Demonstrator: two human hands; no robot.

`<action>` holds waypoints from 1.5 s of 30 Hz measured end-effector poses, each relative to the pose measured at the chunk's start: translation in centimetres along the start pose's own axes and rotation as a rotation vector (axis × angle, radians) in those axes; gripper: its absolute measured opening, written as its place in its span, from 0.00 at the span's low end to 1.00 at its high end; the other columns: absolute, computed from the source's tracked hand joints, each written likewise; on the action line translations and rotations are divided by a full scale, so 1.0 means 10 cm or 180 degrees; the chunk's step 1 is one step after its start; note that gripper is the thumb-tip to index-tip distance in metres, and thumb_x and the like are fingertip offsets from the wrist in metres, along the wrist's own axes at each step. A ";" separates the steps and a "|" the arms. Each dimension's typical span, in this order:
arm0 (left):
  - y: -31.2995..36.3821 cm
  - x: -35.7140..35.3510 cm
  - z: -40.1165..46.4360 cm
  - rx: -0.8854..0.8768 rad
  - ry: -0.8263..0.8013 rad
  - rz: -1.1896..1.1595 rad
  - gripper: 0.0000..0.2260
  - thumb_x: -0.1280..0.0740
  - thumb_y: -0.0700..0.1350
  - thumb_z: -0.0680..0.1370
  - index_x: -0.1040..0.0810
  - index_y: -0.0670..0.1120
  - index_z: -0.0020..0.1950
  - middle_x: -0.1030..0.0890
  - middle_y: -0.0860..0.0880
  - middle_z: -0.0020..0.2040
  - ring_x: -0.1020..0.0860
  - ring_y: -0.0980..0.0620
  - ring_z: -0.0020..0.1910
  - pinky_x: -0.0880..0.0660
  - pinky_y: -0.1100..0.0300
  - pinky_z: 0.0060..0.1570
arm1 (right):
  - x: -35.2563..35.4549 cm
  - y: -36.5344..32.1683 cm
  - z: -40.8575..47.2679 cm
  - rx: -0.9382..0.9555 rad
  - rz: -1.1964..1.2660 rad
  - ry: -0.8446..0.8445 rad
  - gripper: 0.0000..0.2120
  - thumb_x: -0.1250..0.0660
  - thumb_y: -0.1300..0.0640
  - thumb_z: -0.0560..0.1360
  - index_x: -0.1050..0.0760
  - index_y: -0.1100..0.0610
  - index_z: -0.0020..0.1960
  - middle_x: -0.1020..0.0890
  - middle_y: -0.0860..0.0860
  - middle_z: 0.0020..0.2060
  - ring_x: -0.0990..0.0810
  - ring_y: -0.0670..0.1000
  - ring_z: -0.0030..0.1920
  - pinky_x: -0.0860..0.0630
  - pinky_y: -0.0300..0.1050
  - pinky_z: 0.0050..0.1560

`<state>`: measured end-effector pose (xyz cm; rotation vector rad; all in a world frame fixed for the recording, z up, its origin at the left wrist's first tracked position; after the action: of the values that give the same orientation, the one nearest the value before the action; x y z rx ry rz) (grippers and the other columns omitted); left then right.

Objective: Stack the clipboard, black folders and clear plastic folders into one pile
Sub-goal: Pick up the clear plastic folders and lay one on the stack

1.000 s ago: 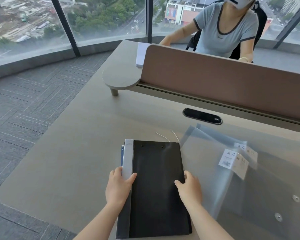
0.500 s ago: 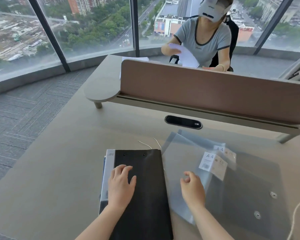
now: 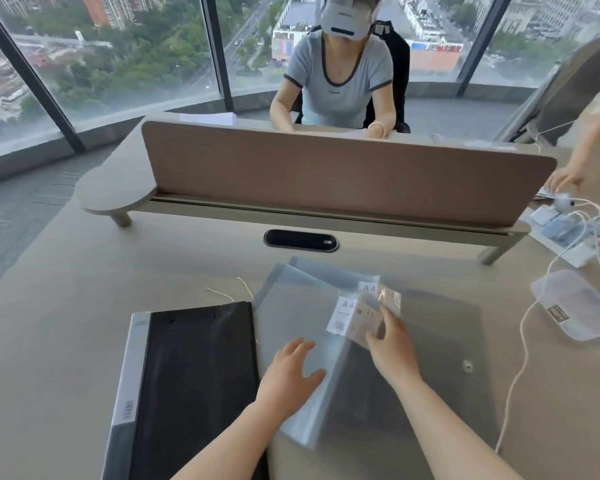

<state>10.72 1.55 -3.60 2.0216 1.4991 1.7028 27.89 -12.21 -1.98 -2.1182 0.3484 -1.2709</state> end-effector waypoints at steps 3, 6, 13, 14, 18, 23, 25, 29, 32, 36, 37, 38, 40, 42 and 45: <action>0.13 -0.21 0.08 0.0102 -0.0247 0.0134 0.33 0.34 0.58 0.78 0.42 0.56 0.80 0.46 0.54 0.83 0.45 0.50 0.80 0.38 0.53 0.74 | 0.07 0.06 0.16 0.0069 -0.0159 -0.0154 0.32 0.39 0.56 0.77 0.46 0.48 0.78 0.42 0.48 0.78 0.38 0.55 0.75 0.32 0.53 0.68; 0.19 -0.36 0.14 0.0205 -0.0319 0.0274 0.37 0.32 0.60 0.76 0.45 0.56 0.81 0.51 0.53 0.83 0.49 0.49 0.81 0.42 0.52 0.77 | 0.08 0.11 0.32 0.0182 -0.0289 -0.0302 0.32 0.39 0.56 0.77 0.46 0.50 0.78 0.42 0.47 0.78 0.39 0.55 0.75 0.33 0.53 0.70; 0.18 -0.53 0.20 0.0249 -0.0224 0.0611 0.39 0.31 0.59 0.76 0.47 0.55 0.82 0.52 0.52 0.84 0.54 0.50 0.82 0.50 0.53 0.79 | 0.07 0.16 0.61 0.0293 -0.0784 -0.0563 0.31 0.41 0.55 0.76 0.44 0.50 0.78 0.36 0.49 0.76 0.39 0.56 0.74 0.34 0.54 0.70; 0.17 -0.55 0.20 0.0252 -0.0209 0.0614 0.39 0.31 0.59 0.76 0.47 0.55 0.82 0.52 0.52 0.83 0.54 0.50 0.82 0.51 0.53 0.79 | 0.06 0.17 0.63 0.0265 -0.0890 -0.0603 0.31 0.41 0.55 0.76 0.43 0.50 0.77 0.35 0.50 0.75 0.38 0.57 0.74 0.34 0.54 0.70; 0.15 -0.59 0.19 0.0262 -0.0144 0.0619 0.39 0.31 0.59 0.76 0.46 0.55 0.81 0.53 0.53 0.83 0.55 0.50 0.82 0.52 0.53 0.79 | 0.07 0.22 0.73 0.0207 -0.1230 -0.0539 0.26 0.41 0.53 0.76 0.37 0.51 0.74 0.33 0.53 0.73 0.34 0.59 0.70 0.33 0.54 0.68; 0.14 -0.59 0.16 0.0266 -0.0150 0.0667 0.39 0.32 0.60 0.77 0.48 0.55 0.81 0.54 0.53 0.83 0.56 0.50 0.82 0.53 0.53 0.80 | 0.21 0.11 0.81 0.0269 -0.1162 -0.0174 0.18 0.39 0.49 0.76 0.25 0.52 0.65 0.28 0.54 0.66 0.31 0.58 0.67 0.33 0.53 0.67; 0.15 -0.58 0.15 0.0267 -0.0141 0.0605 0.39 0.32 0.60 0.76 0.48 0.55 0.82 0.54 0.53 0.83 0.55 0.51 0.82 0.53 0.54 0.80 | 0.27 0.06 0.79 0.0258 -0.0912 -0.0033 0.14 0.37 0.49 0.76 0.22 0.52 0.58 0.24 0.53 0.60 0.28 0.58 0.64 0.31 0.53 0.64; 0.26 -0.45 0.11 0.0249 -0.0063 0.0319 0.40 0.32 0.60 0.76 0.50 0.55 0.82 0.54 0.54 0.83 0.54 0.52 0.82 0.49 0.54 0.79 | 0.34 -0.07 0.71 0.0362 -0.0362 0.0034 0.07 0.37 0.49 0.75 0.23 0.51 0.47 0.18 0.47 0.46 0.21 0.53 0.51 0.26 0.51 0.55; 0.38 -0.26 0.07 0.0201 0.0117 -0.0041 0.40 0.31 0.60 0.75 0.49 0.57 0.81 0.52 0.56 0.83 0.52 0.54 0.81 0.43 0.52 0.78 | 0.43 -0.26 0.60 0.0491 0.0179 -0.0065 0.07 0.36 0.51 0.76 0.27 0.51 0.40 0.21 0.44 0.36 0.23 0.50 0.42 0.29 0.46 0.44; 0.54 0.07 0.03 0.0042 0.0437 -0.0533 0.39 0.29 0.58 0.74 0.44 0.58 0.80 0.46 0.57 0.82 0.49 0.57 0.80 0.44 0.57 0.76 | 0.62 -0.65 0.36 0.0831 0.0857 -0.0138 0.11 0.32 0.56 0.74 0.29 0.53 0.34 0.25 0.46 0.30 0.28 0.49 0.35 0.32 0.45 0.39; 0.58 0.16 0.02 -0.0002 0.0480 -0.0613 0.39 0.28 0.58 0.74 0.44 0.58 0.80 0.45 0.57 0.81 0.49 0.57 0.80 0.45 0.59 0.75 | 0.67 -0.75 0.30 0.0923 0.0936 -0.0134 0.12 0.32 0.56 0.74 0.29 0.53 0.33 0.25 0.46 0.28 0.29 0.49 0.34 0.33 0.45 0.39; 0.63 0.24 -0.01 -0.0050 0.0527 -0.0679 0.39 0.28 0.57 0.74 0.43 0.56 0.80 0.43 0.58 0.81 0.47 0.58 0.80 0.46 0.61 0.75 | 0.72 -0.86 0.23 0.1025 0.1005 -0.0123 0.12 0.32 0.56 0.73 0.29 0.52 0.33 0.26 0.45 0.27 0.30 0.48 0.33 0.33 0.45 0.38; 0.72 0.42 -0.08 -0.0144 0.0624 -0.0872 0.39 0.28 0.57 0.73 0.41 0.55 0.80 0.39 0.58 0.79 0.44 0.59 0.78 0.44 0.62 0.74 | 0.81 -1.08 0.08 0.1240 0.1159 -0.0116 0.12 0.32 0.56 0.73 0.29 0.51 0.32 0.27 0.42 0.24 0.32 0.46 0.31 0.34 0.44 0.37; 0.81 0.59 -0.18 -0.0254 0.0689 -0.1166 0.37 0.27 0.55 0.73 0.38 0.56 0.79 0.34 0.60 0.77 0.38 0.61 0.76 0.39 0.61 0.73 | 0.90 -1.30 -0.08 0.1446 0.1304 -0.0114 0.13 0.32 0.58 0.74 0.29 0.51 0.33 0.28 0.40 0.23 0.33 0.44 0.29 0.35 0.42 0.36; 0.96 0.82 -0.35 -0.0441 0.0673 -0.1744 0.29 0.27 0.52 0.71 0.30 0.65 0.71 0.23 0.61 0.68 0.24 0.60 0.65 0.26 0.56 0.66 | 1.04 -1.66 -0.33 0.1779 0.1483 -0.0099 0.12 0.33 0.62 0.76 0.28 0.54 0.35 0.29 0.41 0.24 0.34 0.43 0.29 0.35 0.38 0.34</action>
<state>12.76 0.83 9.31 1.2330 1.7298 1.7478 28.69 -6.26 16.94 -1.4721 0.3902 -0.9228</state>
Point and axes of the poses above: each hand's wrist, its own z-axis towards the middle knuckle, its own x-axis out of the back of the hand, y = z × x, the point moved 7 cm from there along z, towards the middle knuckle
